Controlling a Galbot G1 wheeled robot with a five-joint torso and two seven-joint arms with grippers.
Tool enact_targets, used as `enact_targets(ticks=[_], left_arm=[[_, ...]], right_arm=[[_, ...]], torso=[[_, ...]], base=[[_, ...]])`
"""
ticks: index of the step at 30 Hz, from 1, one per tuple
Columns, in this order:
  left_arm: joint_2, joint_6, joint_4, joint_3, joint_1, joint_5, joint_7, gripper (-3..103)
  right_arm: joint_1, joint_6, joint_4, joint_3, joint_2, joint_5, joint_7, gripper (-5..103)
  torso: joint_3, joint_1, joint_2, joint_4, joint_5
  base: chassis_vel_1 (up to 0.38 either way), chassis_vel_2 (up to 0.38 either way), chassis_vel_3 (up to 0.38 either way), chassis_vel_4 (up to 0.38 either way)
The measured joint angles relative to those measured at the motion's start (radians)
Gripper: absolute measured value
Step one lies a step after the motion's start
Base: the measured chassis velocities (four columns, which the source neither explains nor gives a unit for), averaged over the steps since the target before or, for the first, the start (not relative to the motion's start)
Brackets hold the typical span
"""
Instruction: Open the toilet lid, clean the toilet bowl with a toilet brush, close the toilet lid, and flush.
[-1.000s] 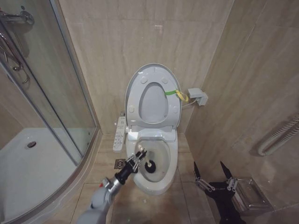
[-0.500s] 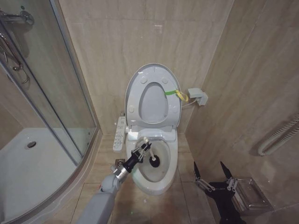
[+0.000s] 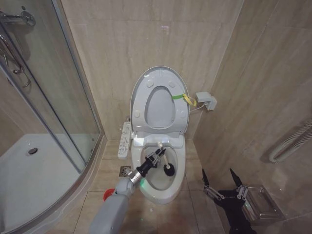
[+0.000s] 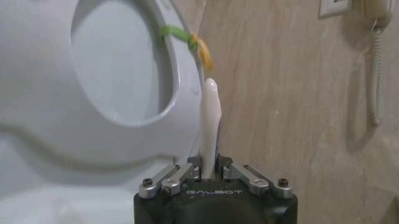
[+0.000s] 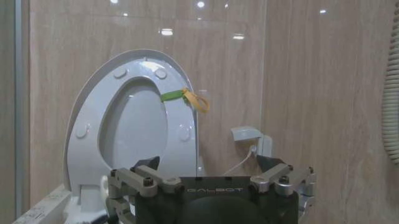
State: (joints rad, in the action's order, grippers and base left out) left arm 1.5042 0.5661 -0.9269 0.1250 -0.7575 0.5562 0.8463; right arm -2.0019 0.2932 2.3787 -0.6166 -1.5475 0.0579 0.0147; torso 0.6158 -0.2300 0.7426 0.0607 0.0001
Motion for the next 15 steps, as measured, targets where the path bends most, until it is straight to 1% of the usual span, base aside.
enact_targets(ticks=[2, 5, 8, 11, 15], left_arm=[[0.006, 0.014, 0.036, 0.004, 0.001, -0.01, 0.011, 16], [0.006, 0.025, 0.056, 0.007, -0.002, -0.015, 0.02, 16], [0.002, 0.026, 0.048, 0.008, -0.006, -0.012, 0.021, 16], [-0.005, 0.003, -0.031, -0.002, -0.01, 0.018, 0.011, 16], [-0.002, -0.006, -0.061, -0.002, -0.005, 0.032, 0.002, 16]], right_arm=[[0.0, 0.0, 0.0, 0.0, 0.0, 0.0, 0.0, 100], [0.0, 0.0, 0.0, 0.0, 0.0, 0.0, 0.0, 100], [0.0, 0.0, 0.0, 0.0, 0.0, 0.0, 0.0, 100], [0.0, 0.0, 0.0, 0.0, 0.0, 0.0, 0.0, 100], [0.0, 0.0, 0.0, 0.0, 0.0, 0.0, 0.0, 100]], torso=[[0.0, 0.0, 0.0, -0.0001, 0.0], [0.0, 0.0, 0.0, -0.0002, 0.0], [0.0, 0.0, 0.0, -0.0001, -0.0001], [0.0, 0.0, 0.0, 0.0, -0.0001], [0.0, 0.0, 0.0, 0.0003, -0.0002]], base=[[0.0, 0.0, 0.0, 0.0], [0.0, 0.0, 0.0, 0.0], [0.0, 0.0, 0.0, 0.0], [0.0, 0.0, 0.0, 0.0], [0.0, 0.0, 0.0, 0.0]])
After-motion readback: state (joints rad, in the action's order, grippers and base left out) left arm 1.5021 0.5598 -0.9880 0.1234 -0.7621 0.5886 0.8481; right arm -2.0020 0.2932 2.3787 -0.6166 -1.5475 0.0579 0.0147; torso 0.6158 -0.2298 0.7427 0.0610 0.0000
